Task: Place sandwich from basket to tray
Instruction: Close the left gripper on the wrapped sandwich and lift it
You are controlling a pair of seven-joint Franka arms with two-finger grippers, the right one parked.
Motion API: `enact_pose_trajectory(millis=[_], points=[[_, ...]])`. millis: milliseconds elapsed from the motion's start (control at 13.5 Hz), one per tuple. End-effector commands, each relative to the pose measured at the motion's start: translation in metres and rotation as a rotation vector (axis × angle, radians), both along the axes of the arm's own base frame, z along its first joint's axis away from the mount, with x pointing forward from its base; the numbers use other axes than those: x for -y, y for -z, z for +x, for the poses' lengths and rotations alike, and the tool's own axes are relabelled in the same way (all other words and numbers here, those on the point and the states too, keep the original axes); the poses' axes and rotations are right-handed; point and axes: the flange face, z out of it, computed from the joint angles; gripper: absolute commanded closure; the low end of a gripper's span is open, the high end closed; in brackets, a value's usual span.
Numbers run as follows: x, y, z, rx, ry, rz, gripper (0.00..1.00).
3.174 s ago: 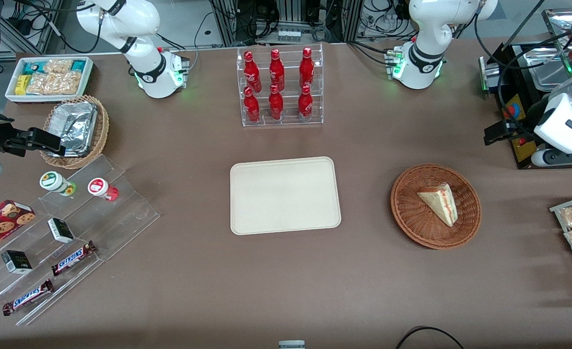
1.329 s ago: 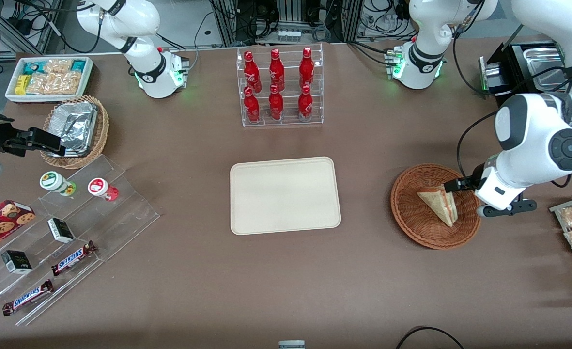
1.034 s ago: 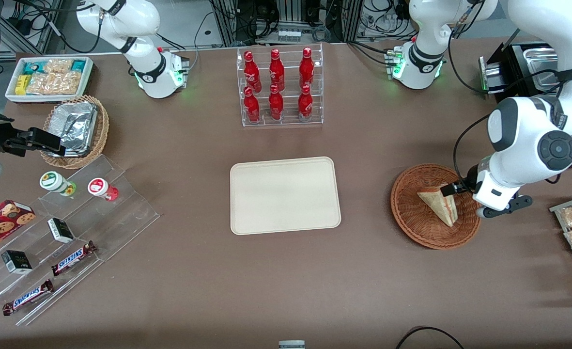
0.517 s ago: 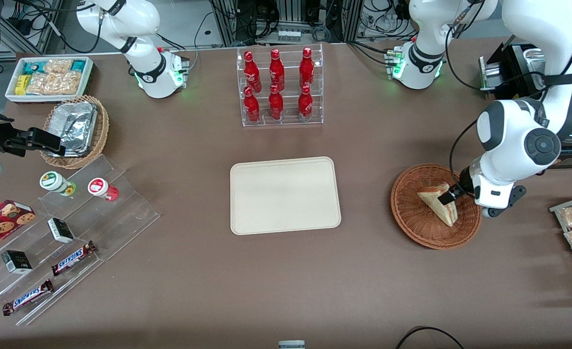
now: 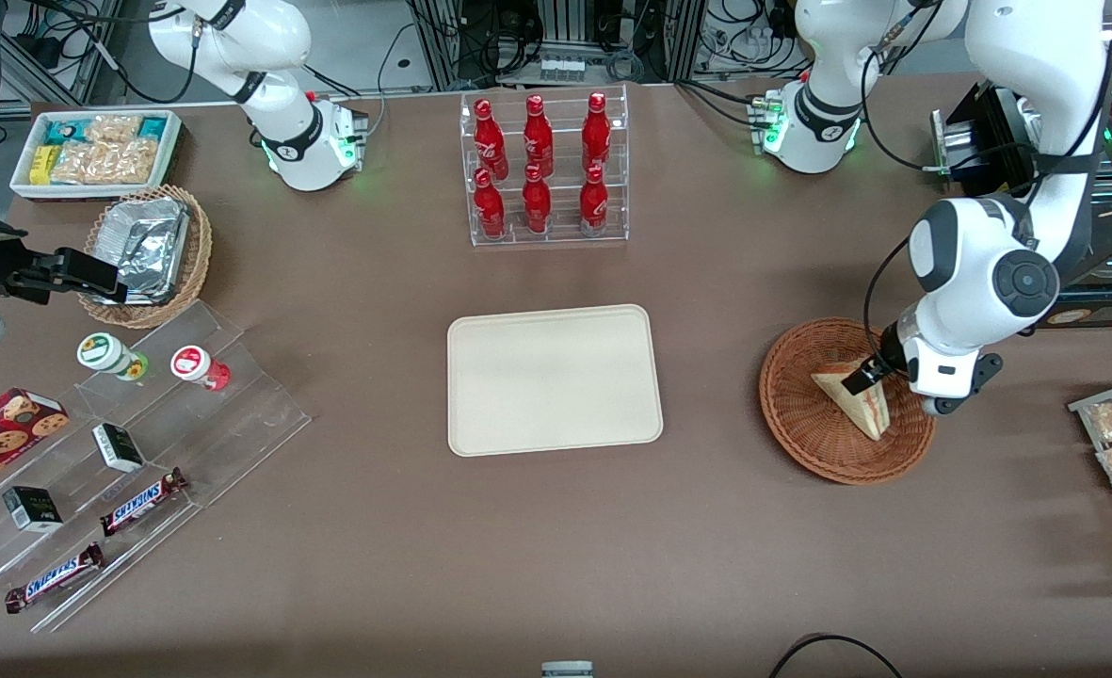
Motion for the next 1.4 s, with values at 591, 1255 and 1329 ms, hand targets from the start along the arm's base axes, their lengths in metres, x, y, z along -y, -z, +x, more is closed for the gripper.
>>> enact_pose_trajectory(millis=[591, 1255, 1329], points=[[-0.002, 0.031, 0.001, 0.023, -0.041, -0.005, 0.94], [0.051, -0.055, 0.028, -0.01, 0.061, -0.021, 1.0], [0.068, -0.063, 0.03, -0.01, 0.094, -0.024, 1.0]])
